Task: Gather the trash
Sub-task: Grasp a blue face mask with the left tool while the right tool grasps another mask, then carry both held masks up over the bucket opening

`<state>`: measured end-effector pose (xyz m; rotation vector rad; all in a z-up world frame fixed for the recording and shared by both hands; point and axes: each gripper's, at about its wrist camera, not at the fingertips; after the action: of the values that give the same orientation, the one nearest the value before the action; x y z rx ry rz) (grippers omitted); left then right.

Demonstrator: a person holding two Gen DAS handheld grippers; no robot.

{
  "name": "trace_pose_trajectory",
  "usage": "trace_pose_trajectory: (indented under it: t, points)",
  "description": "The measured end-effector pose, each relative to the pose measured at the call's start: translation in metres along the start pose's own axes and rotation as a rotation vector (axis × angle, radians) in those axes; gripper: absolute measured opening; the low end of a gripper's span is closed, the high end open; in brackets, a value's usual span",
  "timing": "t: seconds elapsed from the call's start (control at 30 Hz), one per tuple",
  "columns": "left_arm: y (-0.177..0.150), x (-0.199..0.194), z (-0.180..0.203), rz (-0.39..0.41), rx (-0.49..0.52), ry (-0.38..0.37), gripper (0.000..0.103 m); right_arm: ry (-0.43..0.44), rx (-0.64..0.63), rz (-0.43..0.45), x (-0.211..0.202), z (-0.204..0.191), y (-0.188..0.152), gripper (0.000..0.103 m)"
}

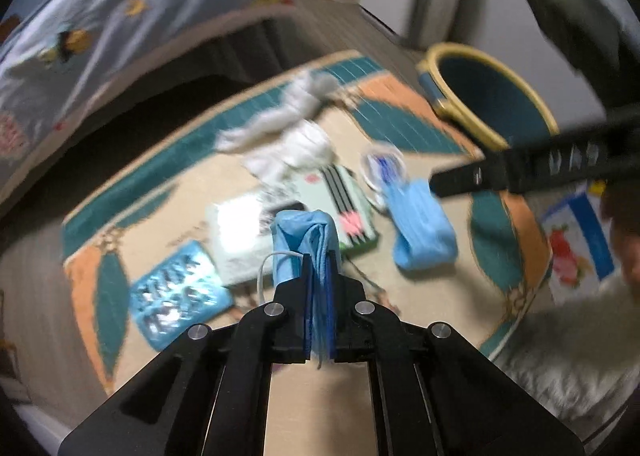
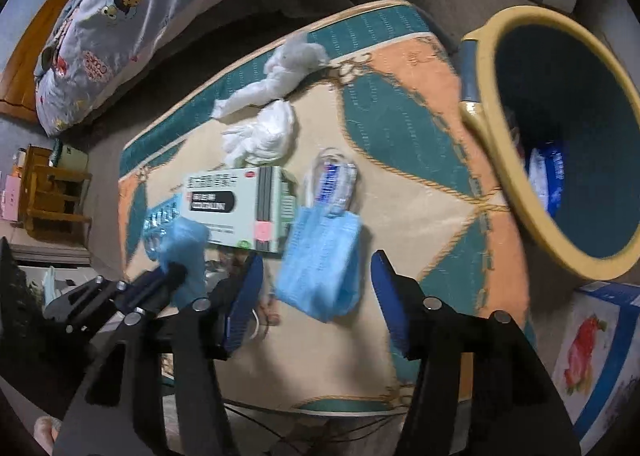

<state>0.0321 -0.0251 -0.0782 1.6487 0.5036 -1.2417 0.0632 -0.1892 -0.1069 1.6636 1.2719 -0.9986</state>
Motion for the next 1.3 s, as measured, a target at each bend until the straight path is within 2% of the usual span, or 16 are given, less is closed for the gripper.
trace_pose_trajectory:
  t: [0.03, 0.17, 0.37, 0.47, 0.5, 0.53, 0.6, 0.63, 0.67, 0.83, 1.0, 1.1, 1.3]
  points:
    - [0.001, -0.005, -0.006, 0.017, -0.020, 0.005, 0.006, 0.000, 0.007, -0.005, 0.003, -0.002, 0.000, 0.065]
    - [0.003, -0.015, -0.023, 0.053, -0.066, 0.015, 0.006, 0.004, 0.075, -0.024, 0.014, -0.004, 0.002, 0.073]
    - [0.000, -0.024, -0.039, 0.081, -0.091, 0.014, 0.006, 0.004, 0.082, -0.068, 0.030, -0.013, 0.001, 0.076]
    - [0.001, -0.025, -0.042, 0.083, -0.097, 0.004, 0.006, -0.062, 0.024, -0.110, 0.043, -0.021, -0.001, 0.076]
    - [0.001, -0.026, -0.043, 0.086, -0.099, 0.000, 0.006, -0.092, -0.008, -0.128, 0.048, -0.024, -0.002, 0.071]
    - [0.002, -0.027, -0.043, 0.091, -0.100, -0.003, 0.006, -0.110, -0.042, -0.138, 0.051, -0.026, -0.003, 0.052]
    - [0.004, -0.028, -0.043, 0.097, -0.103, -0.010, 0.006, -0.147, -0.106, -0.145, 0.053, -0.030, -0.004, 0.026]
    - [0.005, -0.029, -0.043, 0.103, -0.104, -0.014, 0.006, -0.145, -0.116, -0.140, 0.051, -0.030, -0.004, 0.017]
    - [0.006, -0.031, -0.042, 0.107, -0.104, -0.016, 0.006, -0.139, -0.121, -0.133, 0.048, -0.030, -0.004, 0.014]
    - [0.012, -0.037, -0.036, 0.133, -0.102, -0.021, 0.006, -0.029, -0.092, -0.040, 0.013, -0.025, 0.000, 0.011]
    - [0.021, -0.043, -0.023, 0.159, -0.085, -0.017, 0.006, 0.051, -0.131, 0.139, -0.043, -0.034, 0.006, 0.011]
    - [0.029, -0.047, -0.013, 0.183, -0.077, -0.017, 0.006, 0.013, -0.193, 0.261, -0.073, -0.034, 0.007, 0.011]
    - [0.047, -0.055, 0.014, 0.242, -0.055, -0.017, 0.006, -0.038, -0.171, 0.372, -0.104, 0.000, 0.014, 0.011]
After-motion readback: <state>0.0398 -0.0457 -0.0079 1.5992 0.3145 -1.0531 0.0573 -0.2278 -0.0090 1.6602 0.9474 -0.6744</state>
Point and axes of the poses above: each gripper's, at about its wrist camera, not at the fingertips, and x roughly the way its jaws point, z to its right, y to its top, and after that the axes turned 1 degree about y, right-handed
